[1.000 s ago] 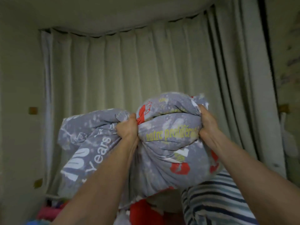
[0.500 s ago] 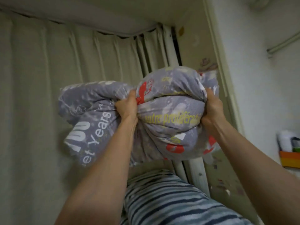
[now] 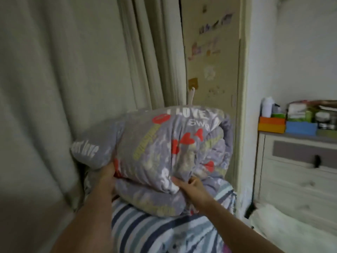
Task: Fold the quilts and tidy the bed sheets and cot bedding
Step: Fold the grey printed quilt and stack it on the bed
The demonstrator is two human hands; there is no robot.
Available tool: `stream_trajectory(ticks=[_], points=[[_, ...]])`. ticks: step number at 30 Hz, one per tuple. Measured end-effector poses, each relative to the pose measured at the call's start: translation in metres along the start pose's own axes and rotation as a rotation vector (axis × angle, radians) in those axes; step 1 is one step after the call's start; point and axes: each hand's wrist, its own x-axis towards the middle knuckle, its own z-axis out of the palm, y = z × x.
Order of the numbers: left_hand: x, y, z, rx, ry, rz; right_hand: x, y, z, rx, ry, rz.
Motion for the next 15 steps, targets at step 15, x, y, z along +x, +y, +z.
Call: stream_trajectory(ticks=[15], points=[[0.049, 0.052, -0.003, 0.336, 0.128, 0.377, 0.024, -0.011, 0.043, 0.140, 0.218, 0.210]])
